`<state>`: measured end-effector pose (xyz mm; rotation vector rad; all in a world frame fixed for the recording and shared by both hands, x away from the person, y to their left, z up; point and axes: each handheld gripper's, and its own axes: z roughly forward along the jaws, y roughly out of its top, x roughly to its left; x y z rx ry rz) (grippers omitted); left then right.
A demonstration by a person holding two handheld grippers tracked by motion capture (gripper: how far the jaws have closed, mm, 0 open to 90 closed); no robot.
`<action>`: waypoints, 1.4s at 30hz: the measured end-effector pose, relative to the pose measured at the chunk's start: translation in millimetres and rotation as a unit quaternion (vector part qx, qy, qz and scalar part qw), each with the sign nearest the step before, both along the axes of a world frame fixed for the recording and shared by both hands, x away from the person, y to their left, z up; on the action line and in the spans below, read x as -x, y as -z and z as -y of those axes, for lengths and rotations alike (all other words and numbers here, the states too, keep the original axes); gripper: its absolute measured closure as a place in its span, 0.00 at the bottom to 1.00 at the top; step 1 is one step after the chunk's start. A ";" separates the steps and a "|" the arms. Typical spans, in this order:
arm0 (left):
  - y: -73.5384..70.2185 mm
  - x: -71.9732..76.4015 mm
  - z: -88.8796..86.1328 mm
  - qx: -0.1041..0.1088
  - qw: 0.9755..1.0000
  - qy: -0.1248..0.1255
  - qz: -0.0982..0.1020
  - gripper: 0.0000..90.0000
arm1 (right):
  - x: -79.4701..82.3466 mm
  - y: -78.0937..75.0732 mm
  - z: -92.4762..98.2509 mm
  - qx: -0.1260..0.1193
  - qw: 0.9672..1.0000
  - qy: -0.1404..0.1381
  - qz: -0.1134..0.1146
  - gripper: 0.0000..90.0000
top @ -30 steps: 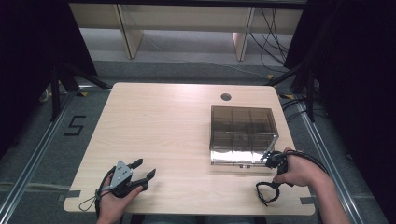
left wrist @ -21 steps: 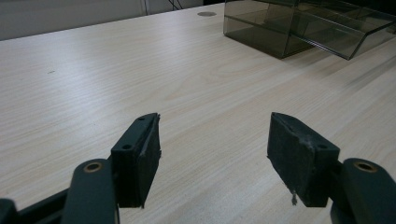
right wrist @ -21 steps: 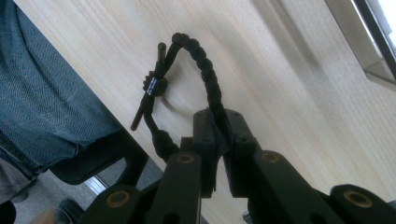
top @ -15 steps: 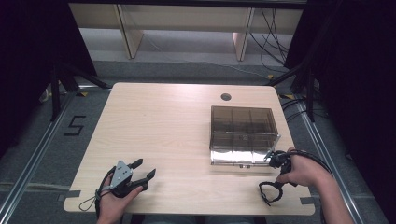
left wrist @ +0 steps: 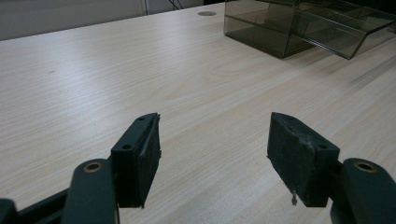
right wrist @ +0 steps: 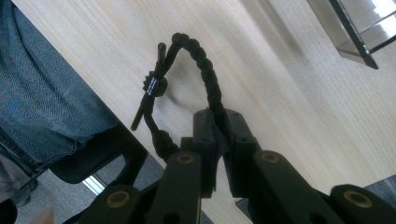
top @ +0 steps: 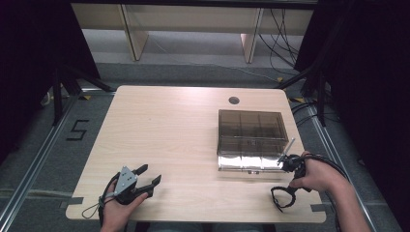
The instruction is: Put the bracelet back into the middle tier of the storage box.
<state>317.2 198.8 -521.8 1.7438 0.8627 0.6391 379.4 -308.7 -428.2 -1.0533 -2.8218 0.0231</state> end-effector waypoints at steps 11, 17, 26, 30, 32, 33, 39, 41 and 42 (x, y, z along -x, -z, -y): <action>0.6 -1.9 0.1 0.003 1.000 0.008 0.009 0.38 | -3.0 -11.1 2.1 0.003 1.000 -0.002 0.009 0.95; 0.6 -0.7 0.4 0.006 1.000 0.002 0.000 0.38 | -6.8 -14.5 2.9 -0.002 1.000 -0.002 0.014 0.95; 0.6 -1.0 0.3 0.004 1.000 0.003 0.001 0.38 | -9.7 -26.3 1.4 0.002 1.000 0.004 0.019 0.95; 0.7 -0.7 0.5 0.006 1.000 0.002 -0.001 0.38 | -11.6 -30.3 2.2 -0.001 1.000 -0.001 0.029 0.95; 0.5 -1.1 0.2 0.004 1.000 0.003 0.001 0.38 | -13.8 -31.9 1.9 -0.003 1.000 -0.007 0.029 0.95; 0.6 -0.8 0.5 0.005 1.000 0.002 -0.001 0.38 | -13.2 -34.4 0.5 0.005 1.000 0.010 0.026 0.95; 0.6 -0.9 0.3 0.004 1.000 0.003 0.000 0.38 | -17.0 -37.5 0.8 0.001 0.999 0.006 0.032 0.95; 0.6 -0.8 0.5 0.006 1.000 0.003 -0.001 0.38 | -20.2 -39.3 2.3 -0.002 0.999 -0.004 0.037 0.95; 0.4 -1.8 -0.2 0.001 1.000 0.007 0.005 0.38 | -20.5 -42.4 0.4 -0.003 0.999 0.004 0.037 0.95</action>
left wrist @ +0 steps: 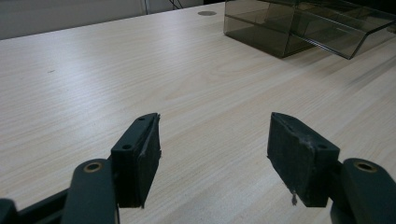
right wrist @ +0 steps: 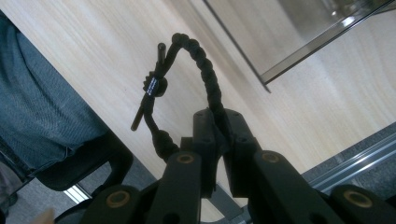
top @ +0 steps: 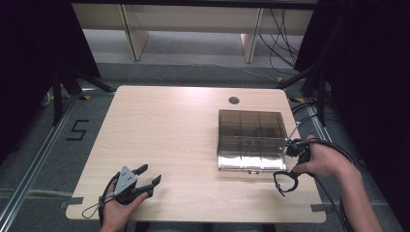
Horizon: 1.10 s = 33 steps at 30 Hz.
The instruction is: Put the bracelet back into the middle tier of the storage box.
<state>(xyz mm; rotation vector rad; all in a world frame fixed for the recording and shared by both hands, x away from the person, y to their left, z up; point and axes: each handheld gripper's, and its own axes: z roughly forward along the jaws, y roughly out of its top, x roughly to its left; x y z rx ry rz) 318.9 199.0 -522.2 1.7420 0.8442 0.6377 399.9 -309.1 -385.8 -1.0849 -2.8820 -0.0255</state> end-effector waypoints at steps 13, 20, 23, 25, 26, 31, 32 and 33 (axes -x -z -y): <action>-0.5 -0.4 -0.9 -0.005 1.000 0.002 0.002 0.38 | -17.6 -13.9 1.0 -0.016 1.000 -0.003 0.021 0.95; -0.7 0.8 -0.8 -0.005 1.000 -0.003 -0.003 0.38 | -27.6 -20.2 -1.8 -0.031 0.999 0.006 0.038 0.95; -0.7 0.7 -0.9 -0.006 1.000 -0.003 -0.003 0.38 | -30.4 -21.1 -2.3 -0.035 0.998 0.002 0.043 0.95; -0.5 1.2 -0.4 -0.001 1.000 -0.005 -0.005 0.38 | -32.7 -21.7 -2.7 -0.039 0.998 0.005 0.048 0.95; -0.5 1.1 -0.5 -0.001 1.000 -0.005 -0.005 0.38 | -33.9 -22.9 -3.3 -0.038 0.998 0.010 0.047 0.95; -0.5 1.1 -0.4 -0.001 1.000 -0.005 -0.005 0.38 | -39.6 -21.6 -4.9 -0.041 0.997 0.018 0.058 0.95; -0.5 1.1 -0.5 -0.001 1.000 -0.004 -0.005 0.38 | -41.1 -19.2 -4.2 -0.046 0.997 0.013 0.063 0.95; -0.5 1.2 -0.5 -0.001 1.000 -0.005 -0.005 0.38 | -43.9 -16.7 -3.5 -0.047 0.996 0.016 0.068 0.95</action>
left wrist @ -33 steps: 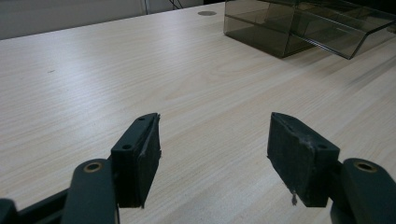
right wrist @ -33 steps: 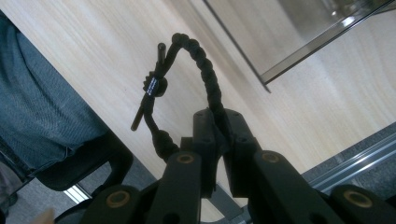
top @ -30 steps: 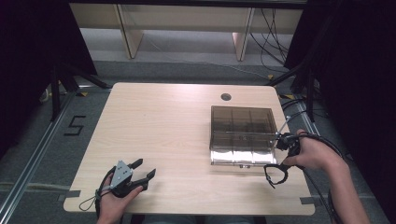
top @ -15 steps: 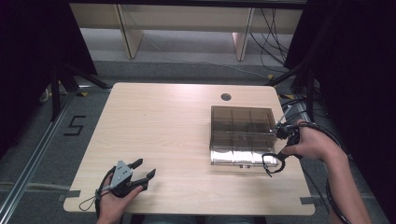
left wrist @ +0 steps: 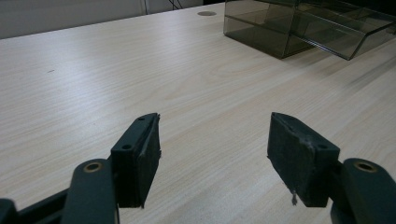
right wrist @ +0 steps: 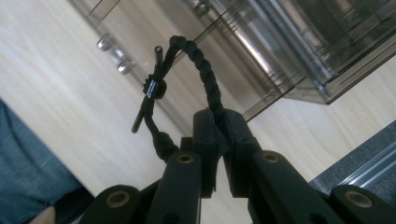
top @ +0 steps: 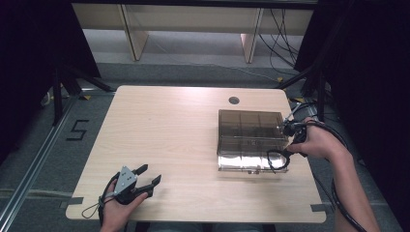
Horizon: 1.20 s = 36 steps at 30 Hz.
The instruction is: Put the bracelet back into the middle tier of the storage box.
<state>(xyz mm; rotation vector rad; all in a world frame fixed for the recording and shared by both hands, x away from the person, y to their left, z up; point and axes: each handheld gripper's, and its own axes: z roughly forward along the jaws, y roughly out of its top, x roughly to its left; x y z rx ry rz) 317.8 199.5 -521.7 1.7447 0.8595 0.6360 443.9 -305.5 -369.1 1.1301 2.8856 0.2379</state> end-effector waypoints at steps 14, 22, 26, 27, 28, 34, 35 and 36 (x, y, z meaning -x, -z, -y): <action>0.0 -0.1 -0.1 0.000 1.000 0.001 0.000 0.38 | -9.0 15.5 0.7 0.011 1.000 -0.002 0.015 0.95; 0.0 -0.1 -0.2 0.000 1.000 0.001 0.001 0.38 | -10.1 22.9 -0.7 0.019 1.000 -0.013 0.017 0.94; 0.0 -0.1 -0.1 0.001 1.000 0.001 0.001 0.38 | -10.9 29.6 -0.5 0.020 0.999 -0.030 0.015 0.94; 0.0 -0.1 -0.2 0.000 1.000 0.001 0.001 0.38 | -10.1 30.5 -1.4 0.025 0.999 -0.024 0.011 0.95; 0.0 -0.1 -0.1 0.001 1.000 0.001 0.000 0.38 | -10.9 33.5 -1.4 0.024 0.999 -0.033 0.011 0.94; 0.1 -0.1 -0.1 0.001 1.000 0.001 0.000 0.38 | -11.5 42.1 -3.6 0.029 0.999 -0.034 -0.002 0.95; 0.0 -0.1 -0.1 0.001 1.000 0.001 0.000 0.38 | -11.7 43.9 -3.8 0.028 0.999 -0.036 -0.003 0.94; 0.0 -0.1 -0.2 0.001 1.000 0.001 0.001 0.38 | -12.6 46.3 -4.3 0.033 0.999 -0.033 -0.005 0.95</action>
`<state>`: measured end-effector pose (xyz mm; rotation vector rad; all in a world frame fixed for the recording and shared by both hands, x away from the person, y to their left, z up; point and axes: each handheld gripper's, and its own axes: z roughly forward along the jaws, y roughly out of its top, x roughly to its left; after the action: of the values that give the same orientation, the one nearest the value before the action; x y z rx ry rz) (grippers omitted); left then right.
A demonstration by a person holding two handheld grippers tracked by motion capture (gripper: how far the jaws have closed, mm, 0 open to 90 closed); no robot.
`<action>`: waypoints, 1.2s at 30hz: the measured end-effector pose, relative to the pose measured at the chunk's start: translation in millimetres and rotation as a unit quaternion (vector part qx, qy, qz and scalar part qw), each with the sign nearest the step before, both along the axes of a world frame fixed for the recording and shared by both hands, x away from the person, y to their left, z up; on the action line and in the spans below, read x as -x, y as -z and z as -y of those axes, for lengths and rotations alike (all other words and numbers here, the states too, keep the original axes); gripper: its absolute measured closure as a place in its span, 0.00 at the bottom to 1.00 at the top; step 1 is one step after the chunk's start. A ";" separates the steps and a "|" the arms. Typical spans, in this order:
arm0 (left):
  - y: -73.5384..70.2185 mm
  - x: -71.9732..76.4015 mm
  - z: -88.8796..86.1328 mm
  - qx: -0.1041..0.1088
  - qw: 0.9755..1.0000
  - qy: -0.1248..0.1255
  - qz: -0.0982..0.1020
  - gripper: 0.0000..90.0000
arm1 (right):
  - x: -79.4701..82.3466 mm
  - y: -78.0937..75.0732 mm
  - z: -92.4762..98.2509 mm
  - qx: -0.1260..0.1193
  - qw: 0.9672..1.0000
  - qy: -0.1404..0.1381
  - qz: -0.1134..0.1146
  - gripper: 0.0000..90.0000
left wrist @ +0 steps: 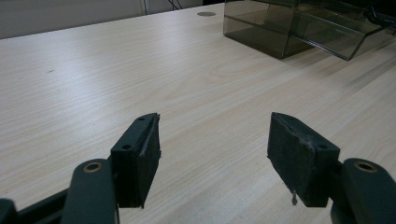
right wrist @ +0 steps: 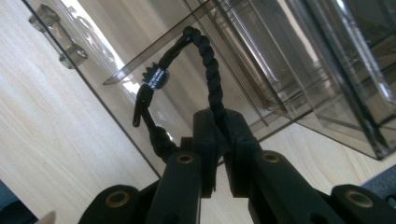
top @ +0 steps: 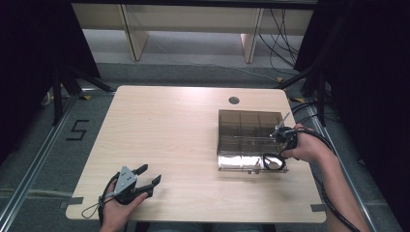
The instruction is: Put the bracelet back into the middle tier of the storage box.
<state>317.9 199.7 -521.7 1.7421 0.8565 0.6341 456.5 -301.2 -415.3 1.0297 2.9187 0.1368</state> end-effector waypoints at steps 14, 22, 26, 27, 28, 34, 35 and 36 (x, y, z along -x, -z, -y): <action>-0.1 -0.2 -0.3 -0.003 1.000 0.001 0.002 0.38 | -2.3 9.7 -3.1 0.024 1.000 -0.015 0.005 0.94; -0.2 -0.1 -0.4 -0.004 1.000 0.002 0.002 0.38 | -3.4 15.4 -4.3 0.031 0.999 -0.015 0.003 0.94; -0.2 -0.2 -0.4 -0.004 1.000 0.003 0.002 0.38 | -3.3 18.4 -5.6 0.034 0.999 -0.016 0.004 0.94; -0.2 -0.3 -0.4 -0.005 1.000 0.003 0.003 0.38 | -4.0 18.5 -6.3 0.036 0.999 -0.022 0.003 0.94; -0.2 -0.3 -0.4 -0.005 1.000 0.003 0.003 0.38 | -4.0 18.5 -6.3 0.036 0.999 -0.022 0.003 0.94; -0.2 -0.2 -0.4 -0.004 1.000 0.003 0.003 0.38 | -2.0 20.5 -8.9 0.038 0.999 -0.012 0.008 0.89; -0.2 -0.3 -0.5 -0.004 1.000 0.003 0.003 0.38 | -2.0 20.5 -8.9 0.038 0.999 -0.012 0.008 0.89; -0.2 -0.2 -0.4 -0.004 1.000 0.003 0.002 0.38 | -1.6 19.4 -9.8 0.045 0.999 -0.012 0.007 0.88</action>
<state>318.0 200.1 -521.5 1.7482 0.8468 0.6382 458.1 -291.4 -434.7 0.9764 2.8954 0.0135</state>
